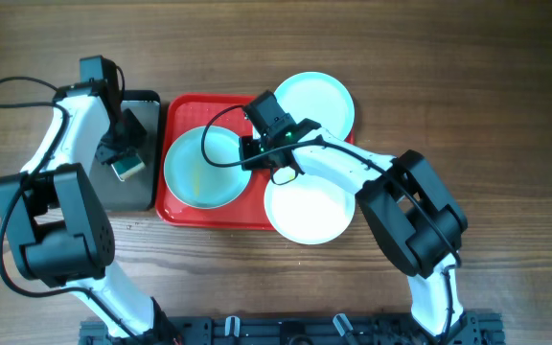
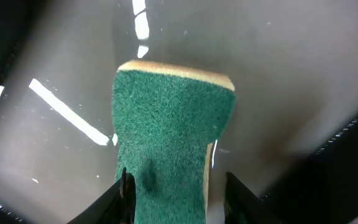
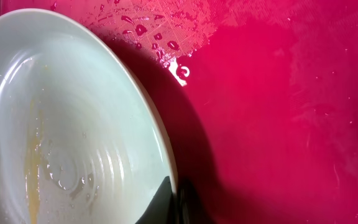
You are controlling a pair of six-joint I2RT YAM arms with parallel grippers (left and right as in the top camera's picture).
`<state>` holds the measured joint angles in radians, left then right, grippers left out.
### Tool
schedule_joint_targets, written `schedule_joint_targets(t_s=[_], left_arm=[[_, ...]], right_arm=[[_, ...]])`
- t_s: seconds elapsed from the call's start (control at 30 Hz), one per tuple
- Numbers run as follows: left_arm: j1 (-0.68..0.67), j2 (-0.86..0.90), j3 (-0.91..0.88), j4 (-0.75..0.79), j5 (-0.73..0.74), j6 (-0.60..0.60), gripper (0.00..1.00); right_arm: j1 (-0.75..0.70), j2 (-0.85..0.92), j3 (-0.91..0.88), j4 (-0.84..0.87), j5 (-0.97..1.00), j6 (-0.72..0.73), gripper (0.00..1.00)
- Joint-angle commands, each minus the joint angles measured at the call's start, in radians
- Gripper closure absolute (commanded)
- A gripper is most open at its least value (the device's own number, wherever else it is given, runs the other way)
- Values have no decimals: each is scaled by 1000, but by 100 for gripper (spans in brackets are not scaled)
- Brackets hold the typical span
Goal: Clean dirty plates on tray and stack at the side
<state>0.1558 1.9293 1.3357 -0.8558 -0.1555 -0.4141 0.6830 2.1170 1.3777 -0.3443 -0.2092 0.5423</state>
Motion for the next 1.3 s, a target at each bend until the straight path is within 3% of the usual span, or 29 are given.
schedule_joint_targets(t_s=[0.0,0.17,0.27,0.33,0.5,0.7,0.87,1.1,1.27], left_arm=[[6,8,-42,41,7,-13,59],[7,8,-56,64,3,-13,62],[14,7,-52,72,5,-13,76],[20,1,-45,65,5,-13,81],[36,-50,-23,32,6,-9,79],[41,-82,-24,3,60,36,60],[41,-71,-57,55,64,71,66],[41,-17,-76,82,57,70,67],[41,-10,-76,82,57,70,78]], right_arm=[[5,33,2,0,-1,7,96],[5,33,2,0,-1,7,96],[5,33,2,2,-1,7,96],[5,33,2,3,-1,7,96],[5,33,2,7,-1,8,96],[5,33,2,10,-1,7,96],[5,33,2,8,-1,7,96],[5,33,2,1,-1,7,96],[5,33,2,2,-1,7,96]])
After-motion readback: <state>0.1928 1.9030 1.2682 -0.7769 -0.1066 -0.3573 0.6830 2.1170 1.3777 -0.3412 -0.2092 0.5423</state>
